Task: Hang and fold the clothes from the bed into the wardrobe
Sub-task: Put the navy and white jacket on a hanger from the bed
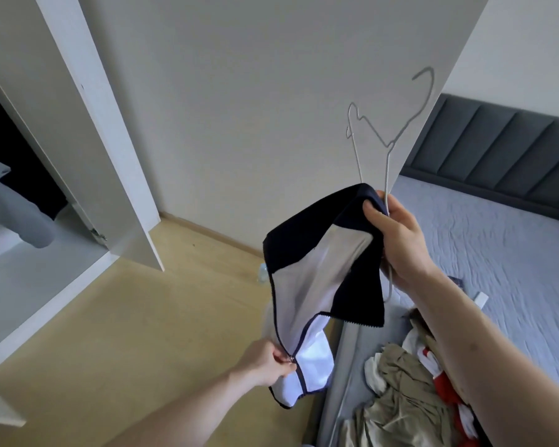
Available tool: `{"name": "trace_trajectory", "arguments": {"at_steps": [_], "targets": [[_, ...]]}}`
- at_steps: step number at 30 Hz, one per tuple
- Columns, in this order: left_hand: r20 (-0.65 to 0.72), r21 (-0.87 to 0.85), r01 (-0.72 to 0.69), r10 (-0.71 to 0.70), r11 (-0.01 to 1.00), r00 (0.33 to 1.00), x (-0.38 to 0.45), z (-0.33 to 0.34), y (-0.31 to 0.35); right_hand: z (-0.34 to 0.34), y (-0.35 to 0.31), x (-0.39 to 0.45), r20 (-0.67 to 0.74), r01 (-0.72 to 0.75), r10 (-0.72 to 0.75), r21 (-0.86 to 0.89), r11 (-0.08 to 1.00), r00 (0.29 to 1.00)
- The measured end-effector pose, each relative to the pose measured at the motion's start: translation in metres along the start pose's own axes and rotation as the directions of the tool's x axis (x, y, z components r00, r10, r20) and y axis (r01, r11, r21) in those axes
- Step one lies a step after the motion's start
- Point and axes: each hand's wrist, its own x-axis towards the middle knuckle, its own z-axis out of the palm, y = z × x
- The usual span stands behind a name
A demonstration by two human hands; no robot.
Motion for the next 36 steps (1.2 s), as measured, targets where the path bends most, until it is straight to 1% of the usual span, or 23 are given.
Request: {"name": "trace_trajectory", "arguments": {"at_steps": [1, 2, 4, 6, 8, 10, 12, 14, 15, 16, 18, 20, 22, 24, 26, 29, 31, 33, 36], "targets": [[-0.012, 0.021, -0.004, 0.004, 1.000, 1.000, 0.000, -0.009, 0.001, 0.001, -0.002, 0.000, 0.027, -0.003, 0.003, -0.014, 1.000, 1.000], [-0.025, -0.007, -0.032, 0.032, 0.999, 0.999, 0.001, -0.020, 0.005, 0.000, -0.003, 0.000, 0.054, -0.005, 0.007, -0.031, 1.000, 0.999], [-0.030, -0.196, -0.107, 0.103, 0.975, 0.994, 0.004, -0.046, 0.020, 0.000, -0.003, -0.001, 0.109, -0.018, 0.023, -0.047, 0.999, 0.994], [-0.040, -0.388, -0.183, 0.182, 0.903, 0.982, 0.003, -0.075, 0.043, -0.001, -0.002, -0.003, 0.162, -0.048, 0.053, -0.035, 0.998, 0.985], [-0.050, -0.449, -0.251, 0.256, 0.857, 0.965, 0.004, -0.096, 0.065, -0.002, -0.001, -0.004, 0.208, -0.079, 0.084, -0.032, 0.996, 0.974], [-0.076, -0.475, -0.243, 0.236, 0.846, 0.969, 0.006, -0.110, 0.078, -0.006, -0.001, -0.005, 0.228, -0.095, 0.104, -0.048, 0.994, 0.968], [-0.062, -0.495, -0.208, 0.204, 0.844, 0.977, 0.011, -0.115, 0.080, -0.017, -0.004, -0.003, 0.213, -0.098, 0.114, -0.082, 0.992, 0.970], [-0.076, -0.544, -0.197, 0.186, 0.816, 0.980, 0.012, -0.123, 0.082, -0.033, -0.009, -0.003, 0.184, -0.077, 0.114, -0.194, 0.978, 0.976], [-0.119, -0.566, -0.218, 0.183, 0.795, 0.976, 0.011, -0.129, 0.084, -0.042, -0.011, -0.003, 0.171, -0.051, 0.104, -0.290, 0.956, 0.980], [-0.179, -0.564, -0.255, 0.185, 0.785, 0.966, 0.009, -0.138, 0.087, -0.051, -0.013, -0.003, 0.157, -0.023, 0.092, -0.393, 0.919, 0.983], [-0.326, -0.478, -0.357, 0.215, 0.803, 0.921, 0.003, -0.155, 0.094, -0.068, -0.014, -0.005, 0.112, 0.000, 0.076, -0.557, 0.831, 0.991], [-0.464, -0.353, -0.451, 0.265, 0.820, 0.845, -0.004, -0.169, 0.104, -0.084, -0.011, -0.006, 0.054, -0.009, 0.058, -0.647, 0.762, 0.997], [-0.538, -0.313, -0.509, 0.292, 0.802, 0.791, -0.011, -0.183, 0.117, -0.094, -0.010, -0.009, 0.010, -0.005, 0.017, -0.699, 0.715, 1.000], [-0.555, -0.315, -0.535, 0.305, 0.784, 0.774, -0.017, -0.197, 0.132, -0.096, -0.013, -0.015, 0.014, 0.029, -0.026, -0.702, 0.712, 1.000], [-0.546, -0.307, -0.545, 0.325, 0.780, 0.772, -0.020, -0.211, 0.144, -0.095, -0.018, -0.023, 0.051, 0.061, -0.035, -0.690, 0.721, 0.998], [-0.526, -0.248, -0.523, 0.340, 0.815, 0.779, -0.021, -0.222, 0.155, -0.093, -0.028, -0.034, 0.144, 0.094, 0.004, -0.664, 0.741, 0.990], [-0.531, -0.210, -0.495, 0.327, 0.843, 0.782, -0.019, -0.224, 0.158, -0.091, -0.033, -0.042, 0.185, 0.114, 0.020, -0.686, 0.718, 0.983], [-0.549, -0.163, -0.475, 0.321, 0.865, 0.772, -0.018, -0.227, 0.159, -0.087, -0.035, -0.049, 0.186, 0.135, -0.004, -0.697, 0.704, 0.982], [-0.580, -0.071, -0.469, 0.346, 0.880, 0.737, -0.020, -0.235, 0.161, -0.081, -0.033, -0.056, 0.155, 0.133, -0.032, -0.701, 0.701, 0.987]]}}
